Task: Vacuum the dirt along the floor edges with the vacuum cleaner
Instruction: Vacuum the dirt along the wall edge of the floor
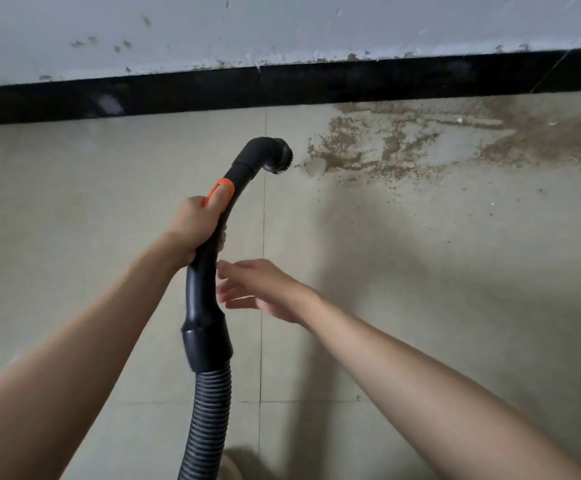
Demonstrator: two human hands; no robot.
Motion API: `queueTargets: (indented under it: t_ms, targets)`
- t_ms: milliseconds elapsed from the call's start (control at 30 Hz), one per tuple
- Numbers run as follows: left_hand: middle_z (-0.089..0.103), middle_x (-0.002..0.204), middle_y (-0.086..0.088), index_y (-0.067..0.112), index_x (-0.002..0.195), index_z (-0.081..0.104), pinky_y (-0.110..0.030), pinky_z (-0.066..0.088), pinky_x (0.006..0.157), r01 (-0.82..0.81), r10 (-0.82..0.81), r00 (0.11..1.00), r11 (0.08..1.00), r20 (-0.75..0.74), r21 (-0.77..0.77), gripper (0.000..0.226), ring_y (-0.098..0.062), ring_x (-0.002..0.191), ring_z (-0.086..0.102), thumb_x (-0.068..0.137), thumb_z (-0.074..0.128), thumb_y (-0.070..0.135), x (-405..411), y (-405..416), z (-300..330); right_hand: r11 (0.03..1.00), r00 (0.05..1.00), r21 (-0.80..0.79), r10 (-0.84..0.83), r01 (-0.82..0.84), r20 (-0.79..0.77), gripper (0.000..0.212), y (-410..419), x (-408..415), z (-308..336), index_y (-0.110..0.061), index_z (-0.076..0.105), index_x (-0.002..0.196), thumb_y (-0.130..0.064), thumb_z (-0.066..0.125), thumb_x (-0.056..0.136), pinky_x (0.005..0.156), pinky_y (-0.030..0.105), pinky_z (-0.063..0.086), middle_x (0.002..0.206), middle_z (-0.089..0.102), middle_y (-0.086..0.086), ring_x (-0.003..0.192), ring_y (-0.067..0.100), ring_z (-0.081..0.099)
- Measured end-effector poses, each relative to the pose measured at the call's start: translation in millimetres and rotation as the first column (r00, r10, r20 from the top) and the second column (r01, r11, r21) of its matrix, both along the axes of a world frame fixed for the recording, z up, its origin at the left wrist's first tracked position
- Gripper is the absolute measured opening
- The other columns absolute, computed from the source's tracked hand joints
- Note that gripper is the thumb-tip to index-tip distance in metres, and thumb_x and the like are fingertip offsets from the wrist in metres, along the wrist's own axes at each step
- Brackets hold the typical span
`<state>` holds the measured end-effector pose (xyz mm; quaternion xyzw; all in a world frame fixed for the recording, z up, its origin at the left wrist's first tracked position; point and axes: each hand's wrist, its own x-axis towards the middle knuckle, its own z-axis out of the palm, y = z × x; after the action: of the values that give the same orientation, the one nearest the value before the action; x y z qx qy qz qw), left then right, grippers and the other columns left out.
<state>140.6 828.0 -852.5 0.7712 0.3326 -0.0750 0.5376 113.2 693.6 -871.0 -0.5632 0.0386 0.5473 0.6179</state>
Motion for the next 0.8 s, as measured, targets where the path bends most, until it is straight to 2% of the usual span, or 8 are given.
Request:
queueTargets:
  t_ms: [100,167,233,367,533,633,733,800]
  targets:
    - [0.049,0.056,-0.009,0.006,0.077,0.047,-0.022,0.043,0.039,0.006,-0.005,0.998,1.0,0.069,-0.023,0.05,-0.016,0.036,0.047,0.095,0.045,0.053,31,-8,26,0.992,0.997,0.105,0.078,-0.075,-0.024,0.037,0,10,18,-0.01,0.059,0.111,-0.044,0.048,0.1,0.093,0.032,0.05,0.103,0.066,0.008,0.098,0.023,0.063]
    - [0.05,0.057,-0.009,0.006,0.078,0.047,-0.023,0.046,0.041,-0.007,0.013,0.994,0.998,0.113,-0.057,0.048,-0.016,0.037,0.049,0.095,0.045,0.051,50,-15,42,0.988,0.998,0.145,0.058,-0.058,0.0,0.036,-2,16,28,-0.014,0.059,0.104,-0.047,0.048,0.099,0.099,0.035,0.049,0.096,0.07,0.006,0.095,0.021,0.067]
    - [0.051,0.057,-0.009,0.006,0.078,0.049,-0.022,0.047,0.042,-0.03,0.041,0.99,0.996,0.137,-0.084,0.049,-0.016,0.037,0.049,0.094,0.047,0.052,63,-23,53,0.99,0.998,0.141,0.007,-0.016,0.068,0.035,-8,21,34,-0.016,0.057,0.095,-0.05,0.049,0.097,0.095,0.037,0.051,0.087,0.071,0.006,0.084,0.021,0.067]
    - [0.052,0.056,-0.009,0.005,0.077,0.052,-0.022,0.047,0.043,-0.122,0.135,0.979,0.988,0.155,-0.091,0.052,-0.017,0.037,0.05,0.092,0.049,0.055,81,-35,73,0.999,0.965,0.036,-0.048,0.04,0.257,0.037,-33,29,41,-0.015,0.057,0.094,-0.052,0.058,0.092,0.087,0.041,0.054,0.094,0.068,0.007,0.082,0.023,0.065]
    - [0.051,0.057,-0.007,0.003,0.08,0.054,-0.022,0.048,0.042,-0.214,0.258,0.931,0.959,0.258,-0.187,0.05,-0.015,0.036,0.05,0.092,0.051,0.051,106,-54,93,0.971,0.816,-0.006,-0.198,0.239,0.543,0.034,-54,46,59,-0.014,0.06,0.086,-0.047,0.06,0.091,0.067,0.032,0.048,0.079,0.063,0.001,0.069,0.016,0.059]
    - [0.051,0.059,-0.006,0.003,0.08,0.054,-0.024,0.049,0.045,-0.242,0.294,0.938,0.935,0.184,-0.259,0.052,-0.017,0.043,0.051,0.092,0.05,0.053,106,-65,82,0.976,0.787,-0.051,-0.138,0.21,0.601,0.037,-75,53,63,-0.014,0.055,0.074,-0.047,0.061,0.088,0.058,0.026,0.042,0.066,0.058,-0.003,0.058,0.012,0.053]
    - [0.049,0.066,-0.006,0.002,0.091,0.05,-0.028,0.047,0.049,-0.326,0.35,0.937,0.878,0.005,-0.35,0.051,-0.019,0.051,0.049,0.093,0.047,0.054,86,-71,50,0.986,0.825,-0.146,0.022,0.074,0.565,0.037,-99,50,54,-0.015,0.055,0.071,-0.048,0.063,0.085,0.057,0.028,0.044,0.064,0.06,-0.002,0.053,0.014,0.054]
    - [0.048,0.066,-0.007,0.005,0.091,0.048,-0.029,0.047,0.048,-0.392,0.406,0.912,0.818,-0.06,-0.421,0.05,-0.019,0.051,0.048,0.093,0.047,0.055,70,-77,28,0.974,0.817,-0.226,0.124,0.007,0.563,0.037,-113,47,45,-0.016,0.057,0.069,-0.05,0.064,0.083,0.056,0.026,0.046,0.065,0.062,-0.004,0.054,0.013,0.056]
